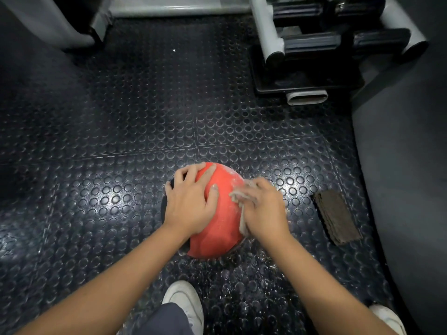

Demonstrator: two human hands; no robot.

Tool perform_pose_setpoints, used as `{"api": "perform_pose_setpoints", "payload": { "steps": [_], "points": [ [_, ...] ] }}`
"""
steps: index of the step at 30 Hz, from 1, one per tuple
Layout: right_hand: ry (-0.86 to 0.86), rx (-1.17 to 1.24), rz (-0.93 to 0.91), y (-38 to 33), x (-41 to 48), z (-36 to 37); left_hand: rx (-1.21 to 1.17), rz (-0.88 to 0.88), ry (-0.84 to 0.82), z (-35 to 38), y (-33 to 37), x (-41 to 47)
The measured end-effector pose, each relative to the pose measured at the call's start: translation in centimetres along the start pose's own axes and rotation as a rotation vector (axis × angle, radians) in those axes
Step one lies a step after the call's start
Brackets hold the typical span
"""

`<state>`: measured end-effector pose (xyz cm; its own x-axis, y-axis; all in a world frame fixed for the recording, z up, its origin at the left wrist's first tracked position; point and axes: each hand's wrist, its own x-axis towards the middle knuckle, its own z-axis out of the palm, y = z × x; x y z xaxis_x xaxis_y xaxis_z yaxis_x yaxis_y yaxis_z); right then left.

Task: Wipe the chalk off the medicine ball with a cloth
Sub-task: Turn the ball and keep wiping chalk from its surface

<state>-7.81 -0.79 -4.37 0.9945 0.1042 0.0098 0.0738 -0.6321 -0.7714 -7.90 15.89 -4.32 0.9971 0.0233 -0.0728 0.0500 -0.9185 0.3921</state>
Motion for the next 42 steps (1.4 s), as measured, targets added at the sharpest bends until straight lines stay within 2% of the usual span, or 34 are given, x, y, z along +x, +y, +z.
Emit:
{"api": "perform_pose_setpoints", "payload": {
  "steps": [5, 12, 19, 26, 29, 31, 35, 38, 42],
  "points": [
    [-0.057, -0.062, 0.067, 0.2, 6.4, 0.9, -0.004, 0.009, -0.007, -0.1, 0.2, -0.1],
    [-0.067, 0.127, -0.047, 0.9, -1.6, -0.9, 0.009, 0.036, -0.020, 0.0, 0.0, -0.2],
    [-0.056, 0.069, 0.007, 0.3, 5.2, -0.2, 0.073, 0.062, -0.065, 0.3, 0.6, -0.2],
    [-0.077, 0.181, -0.097, 0.2, -0.7, -1.5, 0.044, 0.072, -0.060, 0.3, -0.3, 0.4],
    [-0.071, 0.205, -0.068, 0.5, 0.2, -1.5, 0.067, 0.078, -0.065, 0.4, 0.3, 0.8],
    [-0.046, 0.139, -0.036, 0.5, 3.0, -1.3, 0.080, 0.073, -0.058, 0.3, 0.6, 1.1],
    [-0.120, 0.043, 0.086, 0.1, 7.1, -1.2, 0.046, 0.038, -0.068, 0.0, 0.5, 1.9],
    [-0.151, 0.089, 0.098, 0.0, 4.8, -2.0, 0.008, 0.012, -0.090, -0.2, 0.2, 2.8],
    [-0.116, 0.145, 0.011, 0.6, 0.1, -2.2, 0.010, 0.002, -0.126, -0.1, 0.5, 3.7]
  ]
}}
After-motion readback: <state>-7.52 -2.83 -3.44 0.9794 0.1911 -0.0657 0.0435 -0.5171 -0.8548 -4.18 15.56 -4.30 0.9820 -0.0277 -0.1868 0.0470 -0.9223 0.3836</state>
